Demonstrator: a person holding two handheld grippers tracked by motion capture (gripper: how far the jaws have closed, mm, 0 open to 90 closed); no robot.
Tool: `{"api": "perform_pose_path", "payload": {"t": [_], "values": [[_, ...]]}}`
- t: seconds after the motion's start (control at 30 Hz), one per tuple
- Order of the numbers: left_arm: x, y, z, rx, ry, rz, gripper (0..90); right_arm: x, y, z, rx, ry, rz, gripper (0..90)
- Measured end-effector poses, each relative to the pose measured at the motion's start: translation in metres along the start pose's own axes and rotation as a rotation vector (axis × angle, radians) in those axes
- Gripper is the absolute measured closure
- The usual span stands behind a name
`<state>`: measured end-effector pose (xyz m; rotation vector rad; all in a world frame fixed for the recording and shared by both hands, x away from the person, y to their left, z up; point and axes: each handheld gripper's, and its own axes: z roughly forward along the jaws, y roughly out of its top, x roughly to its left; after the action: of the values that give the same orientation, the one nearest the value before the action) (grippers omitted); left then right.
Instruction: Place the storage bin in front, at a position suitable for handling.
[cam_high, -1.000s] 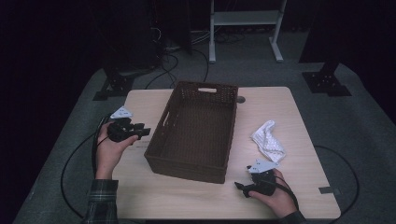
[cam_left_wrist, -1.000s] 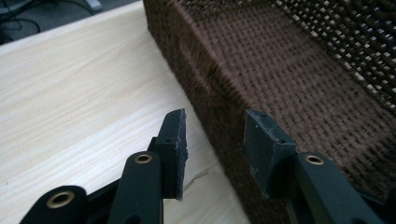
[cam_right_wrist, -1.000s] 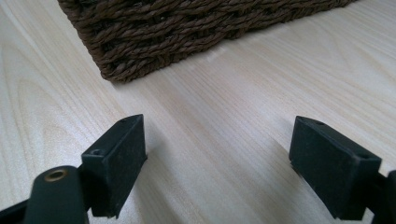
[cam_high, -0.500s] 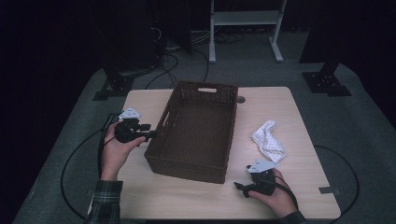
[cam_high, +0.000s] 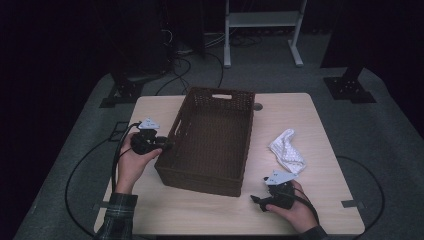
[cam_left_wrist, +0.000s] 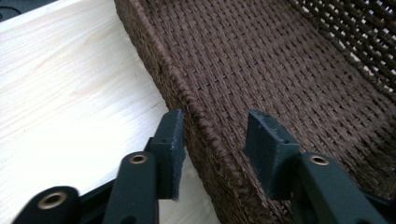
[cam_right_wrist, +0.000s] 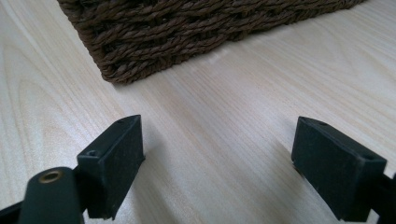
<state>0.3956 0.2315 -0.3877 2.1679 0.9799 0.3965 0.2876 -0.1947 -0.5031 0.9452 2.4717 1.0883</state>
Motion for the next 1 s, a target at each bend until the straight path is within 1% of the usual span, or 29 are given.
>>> {"api": "perform_pose_path", "payload": {"t": [0.07, 0.2, 0.43, 0.67, 0.8, 0.9, 1.0], "values": [[-0.001, 0.0, 0.001, 0.012, 0.005, 0.01, 59.9, 0.0, 0.0, 0.0, 0.001, 0.0, 0.0, 15.9], [-0.001, 0.0, 0.002, 0.023, 0.016, 0.002, 65.3, 0.0, 0.0, 0.0, 0.0, 0.0, -0.001, 15.9], [-0.002, 0.0, 0.001, 0.035, 0.028, -0.02, 67.8, 0.0, 0.0, 0.0, 0.001, 0.001, 0.0, 15.9], [0.004, -0.003, -0.004, 0.047, 0.057, -0.035, 71.8, 0.0, 0.0, 0.0, 0.001, 0.001, 0.0, 15.9], [0.008, -0.005, -0.006, 0.049, 0.063, -0.041, 73.4, 0.0, 0.0, 0.0, 0.0, 0.002, 0.002, 15.9], [0.01, -0.006, -0.008, 0.057, 0.079, -0.041, 74.5, 0.0, 0.0, 0.0, 0.0, 0.002, 0.002, 15.9], [0.013, -0.008, -0.011, 0.063, 0.095, -0.052, 76.1, 0.0, 0.0, 0.0, 0.001, 0.002, -0.001, 15.9]]}}
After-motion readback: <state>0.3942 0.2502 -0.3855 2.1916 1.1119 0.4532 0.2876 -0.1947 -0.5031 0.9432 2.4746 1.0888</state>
